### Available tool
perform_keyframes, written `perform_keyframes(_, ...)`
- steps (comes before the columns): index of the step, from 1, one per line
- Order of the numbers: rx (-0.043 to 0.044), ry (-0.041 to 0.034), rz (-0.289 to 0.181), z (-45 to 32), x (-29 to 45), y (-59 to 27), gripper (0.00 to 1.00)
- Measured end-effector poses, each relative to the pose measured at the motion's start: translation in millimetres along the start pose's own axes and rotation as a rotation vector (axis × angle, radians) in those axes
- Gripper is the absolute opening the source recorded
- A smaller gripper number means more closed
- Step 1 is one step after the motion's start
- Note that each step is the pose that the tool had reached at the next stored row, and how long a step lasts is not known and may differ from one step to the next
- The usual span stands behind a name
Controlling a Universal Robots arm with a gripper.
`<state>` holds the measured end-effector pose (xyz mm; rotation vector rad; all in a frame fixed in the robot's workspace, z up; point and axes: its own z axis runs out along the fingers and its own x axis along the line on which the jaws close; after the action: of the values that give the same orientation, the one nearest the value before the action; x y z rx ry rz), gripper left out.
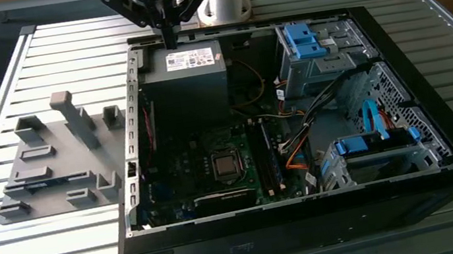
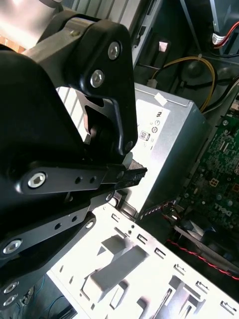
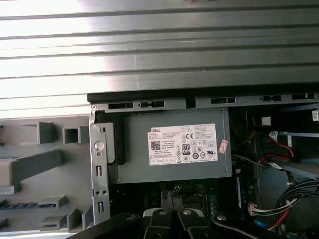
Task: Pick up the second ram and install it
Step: 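Reach for the second ram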
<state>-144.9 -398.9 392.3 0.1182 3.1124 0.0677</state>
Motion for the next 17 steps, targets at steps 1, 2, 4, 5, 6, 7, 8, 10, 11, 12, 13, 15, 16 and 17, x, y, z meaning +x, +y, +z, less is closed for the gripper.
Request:
perform_keyframes(1, 0.0001, 0.0001, 0.000, 0.0, 0.2, 0.0, 0.11)
perform_keyframes(2, 0.0001, 0.0001, 0.000, 0.1, 0.4, 0.0, 0.11)
perform_keyframes(4, 0.0001, 0.0001, 0.000, 0.1, 1.3, -0.1, 0.11)
perform_keyframes(5, 0.0000, 0.0000, 0.000, 0.2, 1.6, -0.1, 0.11)
perform_keyframes(6, 0.0001, 0.0001, 0.000, 0.2, 2.0, -0.1, 0.11)
perform_keyframes(7, 0.0001, 0.0000, 0.000, 0.3, 2.3, -0.2, 0.11)
perform_keyframes(8, 0.0000, 0.0000, 0.000, 0.3, 2.6, -0.2, 0.11)
perform_keyframes(10, 0.0001, 0.0000, 0.000, 0.4, 3.3, -0.3, 0.11)
perform_keyframes(11, 0.0001, 0.0001, 0.000, 0.4, 3.6, -0.3, 0.11)
perform_keyframes(12, 0.0001, 0.0001, 0.000, 0.5, 3.9, -0.3, 0.11)
perform_keyframes(13, 0.0001, 0.0000, 0.000, 0.5, 4.1, -0.3, 0.11)
perform_keyframes(15, 0.0001, 0.0001, 0.000, 0.6, 4.6, -0.4, 0.11)
perform_keyframes(16, 0.0000, 0.0000, 0.000, 0.6, 4.9, -0.4, 0.11)
perform_keyframes(17, 0.0001, 0.0001, 0.000, 0.6, 5.1, -0.4, 0.11)
